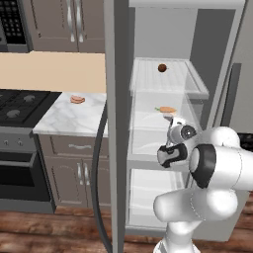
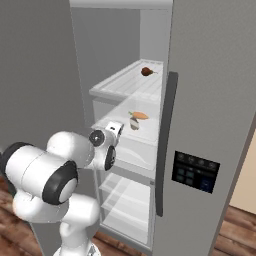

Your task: Place the carrot and sweet potato inside the fridge drawer. Close the drawer after placing the vegetables.

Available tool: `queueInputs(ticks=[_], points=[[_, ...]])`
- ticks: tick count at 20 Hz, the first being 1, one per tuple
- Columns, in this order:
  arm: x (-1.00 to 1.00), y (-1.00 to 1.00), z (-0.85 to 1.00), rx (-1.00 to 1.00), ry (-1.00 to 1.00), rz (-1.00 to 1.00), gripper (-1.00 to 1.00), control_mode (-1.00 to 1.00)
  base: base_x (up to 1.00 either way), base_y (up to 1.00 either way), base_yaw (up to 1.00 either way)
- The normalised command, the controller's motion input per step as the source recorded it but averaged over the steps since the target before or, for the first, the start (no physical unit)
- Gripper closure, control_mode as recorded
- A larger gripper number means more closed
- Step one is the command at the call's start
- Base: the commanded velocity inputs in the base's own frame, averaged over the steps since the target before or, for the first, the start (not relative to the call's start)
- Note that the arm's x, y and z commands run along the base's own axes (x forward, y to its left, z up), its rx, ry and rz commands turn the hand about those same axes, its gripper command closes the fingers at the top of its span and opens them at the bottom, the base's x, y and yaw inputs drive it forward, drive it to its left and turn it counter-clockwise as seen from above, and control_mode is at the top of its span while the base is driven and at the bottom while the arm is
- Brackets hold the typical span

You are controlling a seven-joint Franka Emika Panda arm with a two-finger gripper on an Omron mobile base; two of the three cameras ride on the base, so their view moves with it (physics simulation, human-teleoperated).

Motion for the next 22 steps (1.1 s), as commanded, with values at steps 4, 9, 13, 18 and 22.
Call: queueInputs(ticks=[4,9,13,18,22], points=[[-1.00,0.00,0.78,0.00,0.00,-0.01,-1.00,-1.00,0.00,0.00,0.00],[-0.88,0.00,0.93,0.00,0.01,-0.07,-1.00,-1.00,0.00,0.00,0.00],[-0.74,0.00,0.97,0.00,0.06,-0.06,-1.00,-1.00,0.00,0.00,0.00],[-0.78,0.00,0.80,0.00,0.07,-0.03,-1.00,-1.00,0.00,0.00,0.00],[-0.85,0.00,0.60,0.00,0.06,-0.02,-1.00,-1.00,0.00,0.00,0.00]])
